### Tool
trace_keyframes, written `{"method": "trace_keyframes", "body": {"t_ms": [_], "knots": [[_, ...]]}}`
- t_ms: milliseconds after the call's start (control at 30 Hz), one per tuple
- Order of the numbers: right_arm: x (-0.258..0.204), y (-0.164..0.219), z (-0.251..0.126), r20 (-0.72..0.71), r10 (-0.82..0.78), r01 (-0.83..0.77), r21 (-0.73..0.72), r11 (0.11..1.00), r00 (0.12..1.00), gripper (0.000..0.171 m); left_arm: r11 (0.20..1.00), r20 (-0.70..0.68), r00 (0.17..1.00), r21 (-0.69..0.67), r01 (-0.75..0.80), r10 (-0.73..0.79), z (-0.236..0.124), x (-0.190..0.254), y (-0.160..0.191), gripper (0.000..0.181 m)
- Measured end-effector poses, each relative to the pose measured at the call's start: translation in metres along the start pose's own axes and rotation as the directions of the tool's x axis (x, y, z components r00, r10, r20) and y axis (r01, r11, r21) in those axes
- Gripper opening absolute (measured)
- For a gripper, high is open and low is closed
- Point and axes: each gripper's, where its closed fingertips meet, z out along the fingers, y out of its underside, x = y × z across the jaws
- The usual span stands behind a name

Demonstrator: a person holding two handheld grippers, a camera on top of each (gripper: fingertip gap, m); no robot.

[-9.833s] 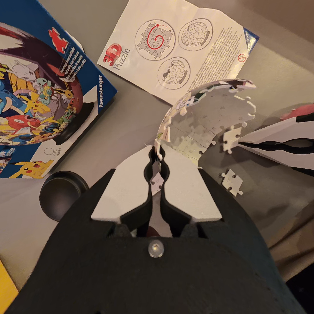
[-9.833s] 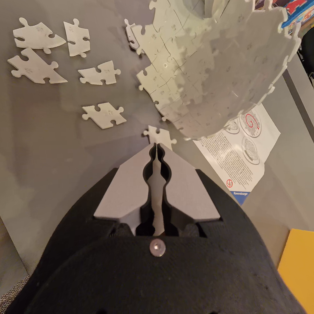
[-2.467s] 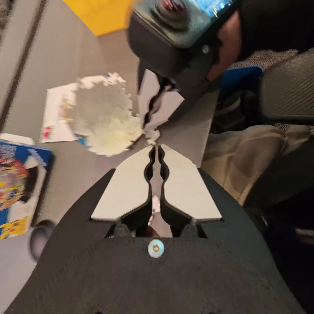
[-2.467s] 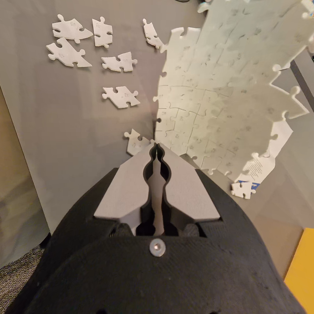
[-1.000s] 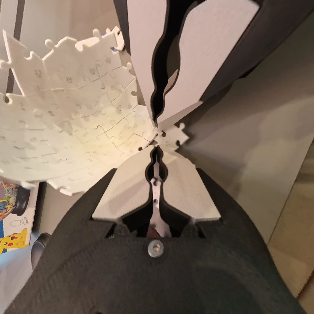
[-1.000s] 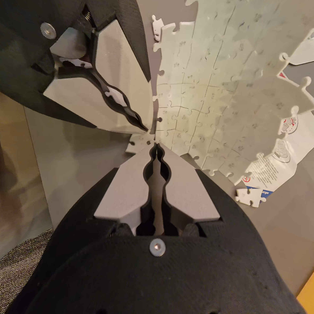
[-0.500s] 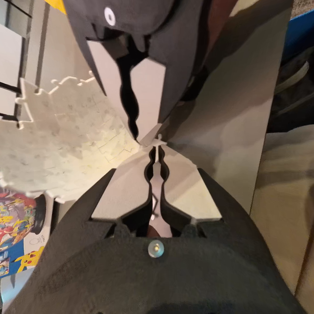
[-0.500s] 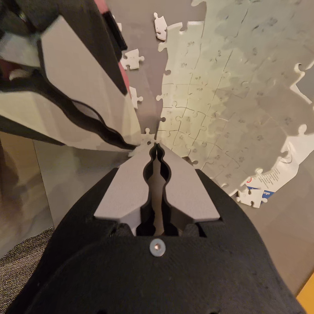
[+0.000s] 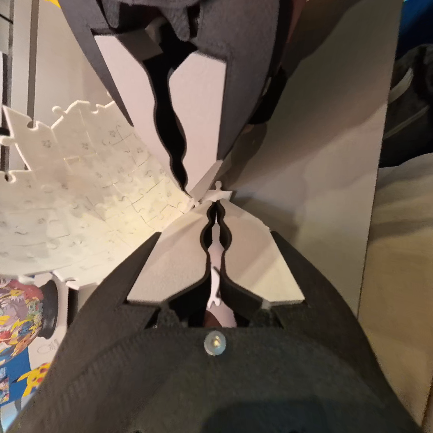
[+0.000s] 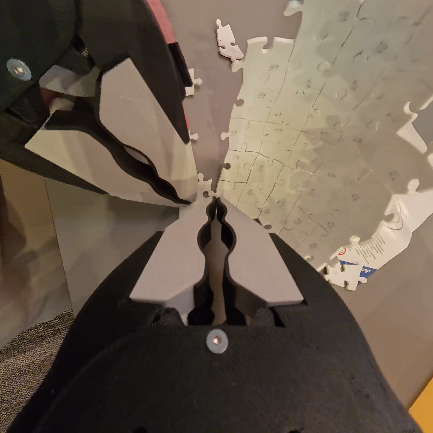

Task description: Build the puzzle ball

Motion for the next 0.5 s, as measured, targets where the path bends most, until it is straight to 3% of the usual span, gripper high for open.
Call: {"method": "trace_keyframes", "body": {"t_ms": [500], "knots": [[0.002, 0.0003, 0.0005, 0.007, 0.0, 0.0, -0.001, 1.0, 1.0, 0.0, 0.999, -0.032, 0.999, 0.027, -0.034, 0.035, -0.0001, -0.0064, 0.0057, 0.0]]}}
